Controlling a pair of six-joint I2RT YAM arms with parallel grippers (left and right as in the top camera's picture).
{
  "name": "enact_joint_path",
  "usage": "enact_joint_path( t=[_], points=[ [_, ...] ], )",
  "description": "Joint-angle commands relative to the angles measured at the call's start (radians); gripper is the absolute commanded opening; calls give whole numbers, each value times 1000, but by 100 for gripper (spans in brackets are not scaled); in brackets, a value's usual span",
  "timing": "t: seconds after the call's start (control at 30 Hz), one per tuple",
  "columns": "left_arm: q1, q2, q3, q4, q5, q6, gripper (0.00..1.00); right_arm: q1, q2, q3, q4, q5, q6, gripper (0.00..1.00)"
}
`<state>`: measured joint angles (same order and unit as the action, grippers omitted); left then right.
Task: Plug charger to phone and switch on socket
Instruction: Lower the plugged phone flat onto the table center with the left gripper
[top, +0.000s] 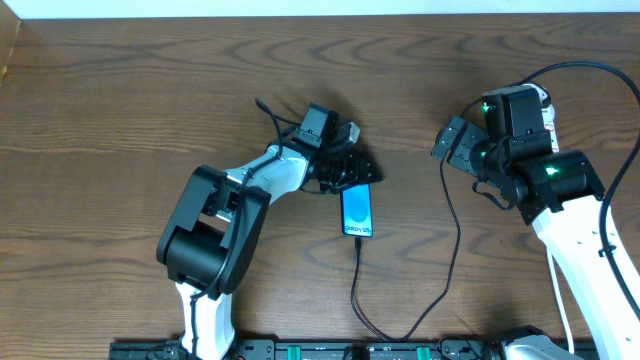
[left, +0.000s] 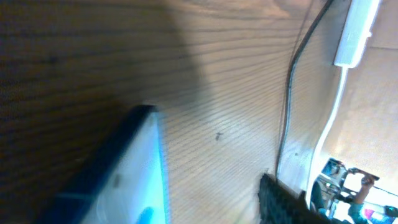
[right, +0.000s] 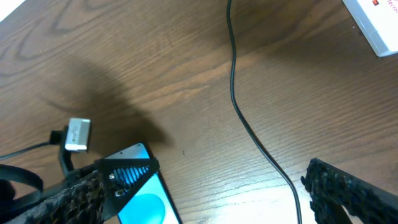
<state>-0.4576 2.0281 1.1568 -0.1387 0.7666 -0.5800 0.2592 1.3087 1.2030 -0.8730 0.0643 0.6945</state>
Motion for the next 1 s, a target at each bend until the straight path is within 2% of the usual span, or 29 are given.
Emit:
enact_joint_path(
  t=[0.0, 0.1, 0.37, 0.5, 0.73, 0.97],
  points=[
    [1, 12, -8, -43, -91, -2, 79, 0, 1, 5, -2, 15, -15, 99],
    [1, 12, -8, -100, -180, -2, 84, 0, 1, 5, -3, 15, -15, 99],
    [1, 12, -8, -195, -308, 3, 85, 0, 1, 5, -2, 15, -15, 99],
    [0, 12, -8, -201, -301, 6, 86, 0, 1, 5, -2, 15, -15, 99],
    [-6, 12, -8, -132, -145, 5, 86, 0, 1, 5, -1, 15, -15, 99],
    [-52, 12, -8, -134, -181, -2, 86, 0, 1, 5, -1, 15, -14, 99]
  ],
)
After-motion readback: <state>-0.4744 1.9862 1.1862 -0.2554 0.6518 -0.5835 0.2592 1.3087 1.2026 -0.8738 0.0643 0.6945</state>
